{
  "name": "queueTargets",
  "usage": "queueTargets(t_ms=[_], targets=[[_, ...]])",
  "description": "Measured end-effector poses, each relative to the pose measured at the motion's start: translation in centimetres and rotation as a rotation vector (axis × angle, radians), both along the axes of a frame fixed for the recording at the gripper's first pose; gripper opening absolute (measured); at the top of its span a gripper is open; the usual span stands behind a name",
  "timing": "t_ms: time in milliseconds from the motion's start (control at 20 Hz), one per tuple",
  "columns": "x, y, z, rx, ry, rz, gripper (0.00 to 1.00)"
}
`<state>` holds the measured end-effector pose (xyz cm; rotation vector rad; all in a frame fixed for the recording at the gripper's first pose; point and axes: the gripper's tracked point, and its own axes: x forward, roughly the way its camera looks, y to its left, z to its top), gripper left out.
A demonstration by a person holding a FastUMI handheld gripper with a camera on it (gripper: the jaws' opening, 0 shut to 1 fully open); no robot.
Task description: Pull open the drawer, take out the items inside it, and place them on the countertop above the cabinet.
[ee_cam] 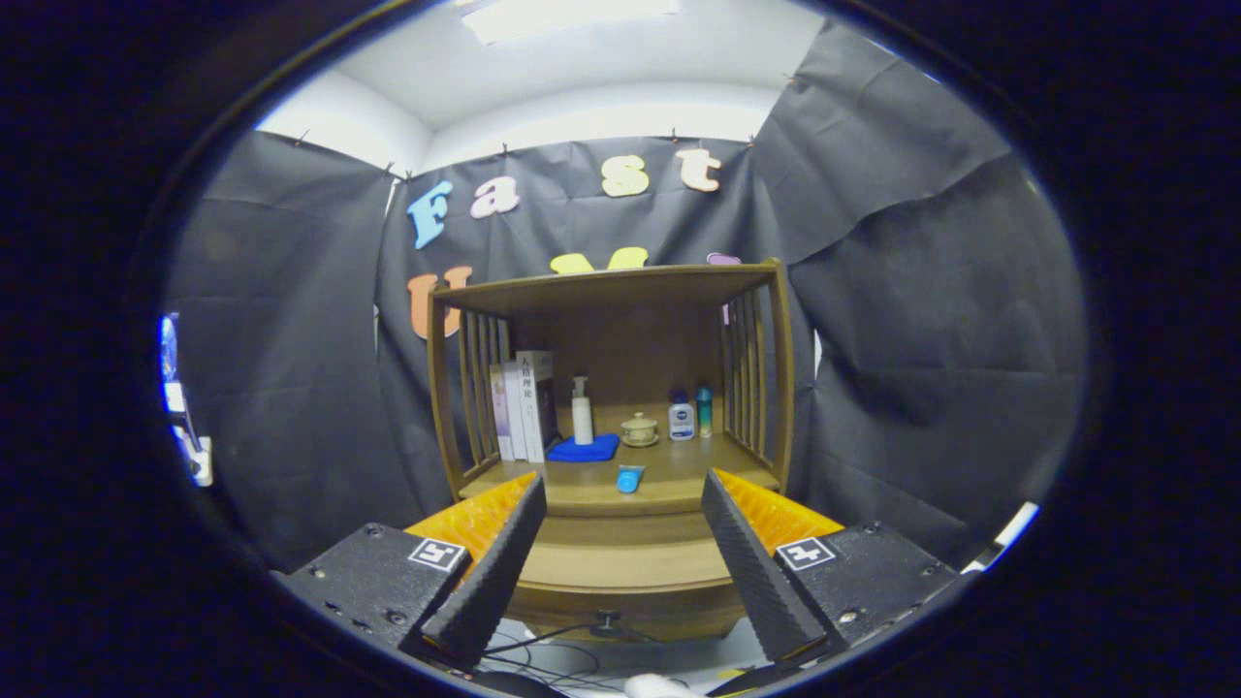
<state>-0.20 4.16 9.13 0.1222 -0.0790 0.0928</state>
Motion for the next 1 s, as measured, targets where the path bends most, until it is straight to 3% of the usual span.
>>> queueTargets(t_ms=[350, 1000], targets=[[0.1, -0.1, -7.3, -0.074, 0.070, -0.012, 1.00], [5.0, 2.0, -19.4, -0.132, 0.251, -0.018, 1.00]])
